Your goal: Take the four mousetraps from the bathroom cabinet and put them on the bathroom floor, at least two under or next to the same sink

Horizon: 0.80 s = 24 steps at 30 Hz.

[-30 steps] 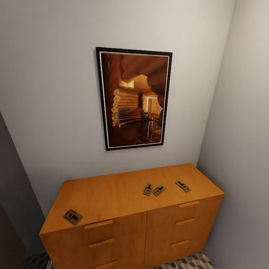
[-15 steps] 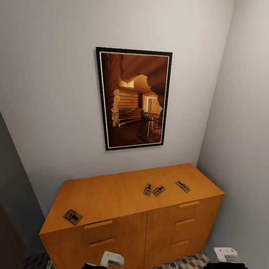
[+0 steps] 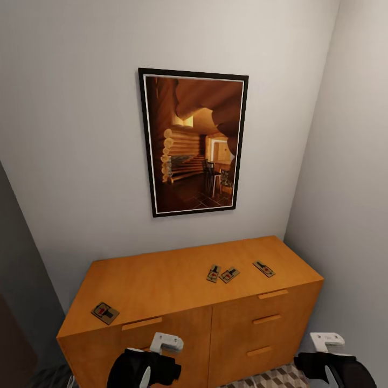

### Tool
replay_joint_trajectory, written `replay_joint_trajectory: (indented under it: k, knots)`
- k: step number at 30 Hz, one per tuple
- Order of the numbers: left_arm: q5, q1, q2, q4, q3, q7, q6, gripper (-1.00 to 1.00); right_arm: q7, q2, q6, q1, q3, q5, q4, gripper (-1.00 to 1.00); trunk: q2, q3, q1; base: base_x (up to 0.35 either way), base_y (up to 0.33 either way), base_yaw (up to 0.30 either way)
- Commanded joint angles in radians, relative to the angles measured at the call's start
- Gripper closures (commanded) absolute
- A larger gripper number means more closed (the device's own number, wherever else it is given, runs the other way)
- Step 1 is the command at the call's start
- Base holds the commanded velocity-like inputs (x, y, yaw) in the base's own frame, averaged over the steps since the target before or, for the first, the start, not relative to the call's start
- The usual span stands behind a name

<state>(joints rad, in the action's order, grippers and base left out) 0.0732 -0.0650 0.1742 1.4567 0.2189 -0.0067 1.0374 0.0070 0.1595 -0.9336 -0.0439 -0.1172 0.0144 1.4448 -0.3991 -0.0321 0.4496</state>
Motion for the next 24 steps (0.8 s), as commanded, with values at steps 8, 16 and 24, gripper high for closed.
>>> replay_joint_trajectory:
  k: [8,16,24]
  knots:
    - [-0.04,-0.111,0.0,0.008,0.002,-0.001,0.01,-1.0,0.001,0.001,-0.061,-0.076,-0.001,0.002,0.007,-1.0,-0.001,0.001,0.0,0.0,0.0,0.0]
    - [-0.14,-0.296,0.0,0.0,0.002,-0.001,0.01,-1.0,-0.001,0.0,-0.114,-0.192,0.001,0.002,0.006,-1.0,-0.001,0.001,0.0,0.0,0.0,0.0]
    - [-0.212,-0.507,0.0,-0.069,0.002,-0.001,0.01,-1.0,-0.003,-0.004,-0.114,-0.32,0.008,-0.003,-0.005,-1.0,-0.001,0.001,0.0,0.0,0.0,0.0]
